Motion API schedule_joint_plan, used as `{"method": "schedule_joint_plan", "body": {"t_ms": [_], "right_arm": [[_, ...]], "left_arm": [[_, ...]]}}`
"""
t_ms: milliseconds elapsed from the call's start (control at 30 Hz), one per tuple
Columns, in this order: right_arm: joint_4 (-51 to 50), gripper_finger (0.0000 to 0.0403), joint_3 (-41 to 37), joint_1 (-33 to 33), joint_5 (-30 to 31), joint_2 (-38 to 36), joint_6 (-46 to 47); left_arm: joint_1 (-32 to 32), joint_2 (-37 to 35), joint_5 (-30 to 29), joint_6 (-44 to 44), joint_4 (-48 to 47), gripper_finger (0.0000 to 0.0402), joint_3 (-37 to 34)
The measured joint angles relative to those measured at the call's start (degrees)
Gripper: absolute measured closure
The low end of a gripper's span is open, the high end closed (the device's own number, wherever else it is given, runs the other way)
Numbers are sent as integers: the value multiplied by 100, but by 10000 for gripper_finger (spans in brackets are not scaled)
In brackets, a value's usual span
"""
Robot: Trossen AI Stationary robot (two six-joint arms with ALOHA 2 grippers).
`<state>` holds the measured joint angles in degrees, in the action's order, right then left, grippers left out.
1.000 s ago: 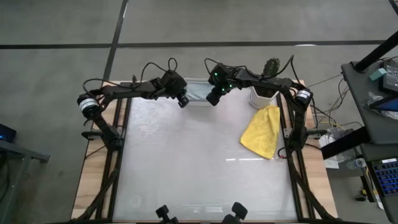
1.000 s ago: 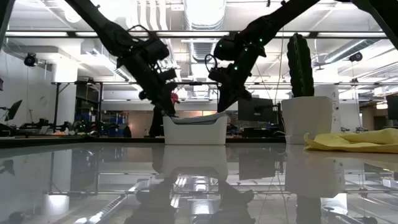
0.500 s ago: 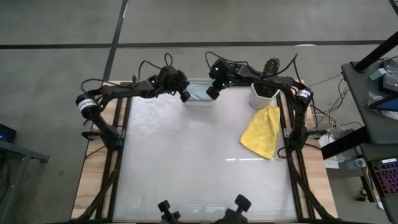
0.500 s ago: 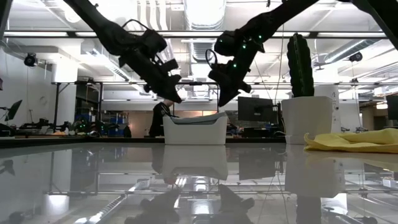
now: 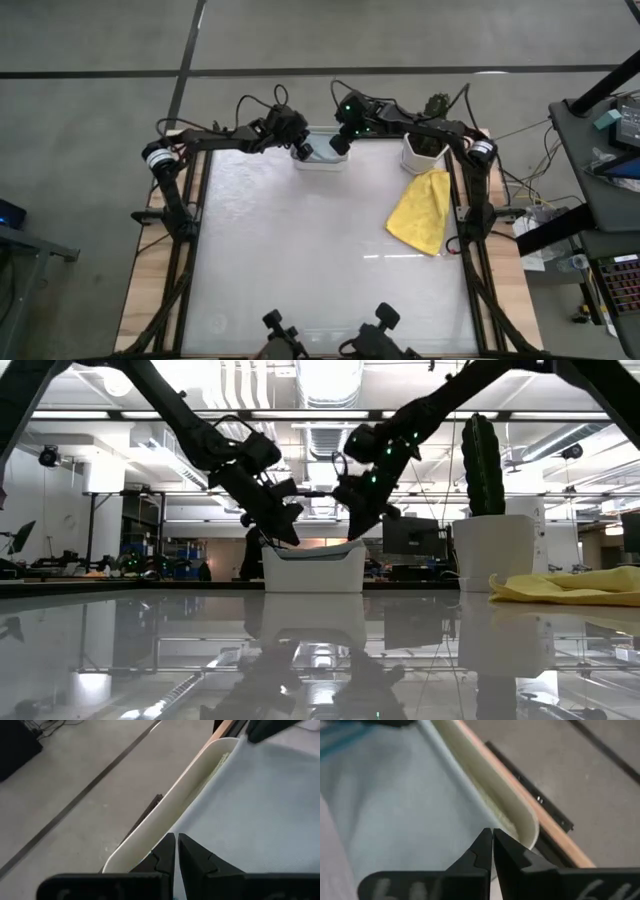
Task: Fold microfiber towels
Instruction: Put the light blue cloth into the bin
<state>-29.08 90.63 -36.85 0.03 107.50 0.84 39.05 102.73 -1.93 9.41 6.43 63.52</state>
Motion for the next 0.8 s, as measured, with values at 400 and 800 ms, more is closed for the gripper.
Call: {"method": "schedule_joint_plan", "body": {"t_ms": [400,800], "right_arm": [[-33,394,-5,-21,-3,386,-91],[-194,394,-9,-16,-2,204,-90]], "left_arm": [[34,225,-153,-56,-314,394,-23],[37,-87,-170,-153,-504,394,-38]]}}
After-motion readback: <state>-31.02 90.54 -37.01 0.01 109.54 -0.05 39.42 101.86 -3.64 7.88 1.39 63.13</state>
